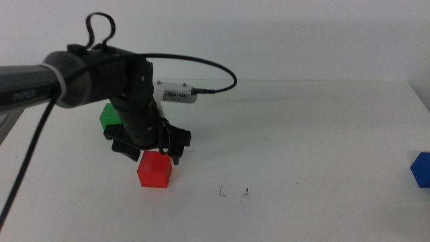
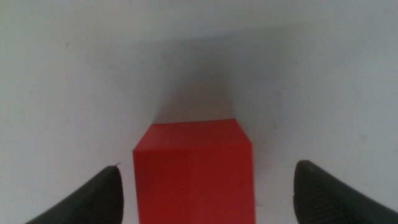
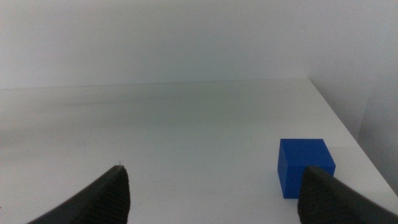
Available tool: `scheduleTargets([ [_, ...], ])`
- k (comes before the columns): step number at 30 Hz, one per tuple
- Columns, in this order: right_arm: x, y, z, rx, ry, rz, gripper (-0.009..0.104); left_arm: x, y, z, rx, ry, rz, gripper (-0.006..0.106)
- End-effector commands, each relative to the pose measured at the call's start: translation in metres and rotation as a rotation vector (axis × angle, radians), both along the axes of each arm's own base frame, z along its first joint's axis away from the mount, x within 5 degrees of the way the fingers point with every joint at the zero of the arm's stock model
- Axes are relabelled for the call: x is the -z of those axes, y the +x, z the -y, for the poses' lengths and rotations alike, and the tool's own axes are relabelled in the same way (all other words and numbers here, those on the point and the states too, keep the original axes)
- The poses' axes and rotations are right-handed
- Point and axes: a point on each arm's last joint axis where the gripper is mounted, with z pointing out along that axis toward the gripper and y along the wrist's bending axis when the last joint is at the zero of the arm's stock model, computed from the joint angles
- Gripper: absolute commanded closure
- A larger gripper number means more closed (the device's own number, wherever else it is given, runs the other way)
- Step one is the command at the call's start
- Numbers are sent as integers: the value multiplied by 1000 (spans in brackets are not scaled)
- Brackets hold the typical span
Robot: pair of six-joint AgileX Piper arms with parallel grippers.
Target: Stack red cubes first, then green, then blue cubes in a specific spot.
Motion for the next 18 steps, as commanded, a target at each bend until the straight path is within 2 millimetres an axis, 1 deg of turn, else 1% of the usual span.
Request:
scheduleTargets([
  [1, 0, 0, 0, -2, -14, 12, 2, 6, 4, 2, -8, 4, 1, 7],
  [4, 0, 0, 0, -2, -14, 12, 2, 17, 7, 3, -12, 10, -12, 7],
  [6, 0, 0, 0, -2, -14, 12, 2, 23, 7, 3, -26, 13, -24, 13],
  [7, 0, 0, 0, -2, -14, 12, 2, 24, 8, 3, -31, 12, -25, 18],
  [9, 0, 0, 0, -2, -14, 12, 2, 25, 7, 3, -40, 9, -25, 33],
  [13, 0, 0, 0, -2, -14, 12, 2, 24, 4, 4, -90, -10, -64, 71],
  [14, 0, 0, 0, -2, -14, 12, 2, 21, 3, 8, -91, -23, -67, 78],
  [15, 0, 0, 0, -2, -14, 12, 2, 15, 2, 15, -79, -35, -61, 84],
  [17, 0, 0, 0, -2, -14, 12, 2, -2, -2, 34, -40, -45, -39, 95],
  [18, 0, 0, 0, -2, -14, 12, 2, -12, -5, 48, -25, -38, -30, 99],
])
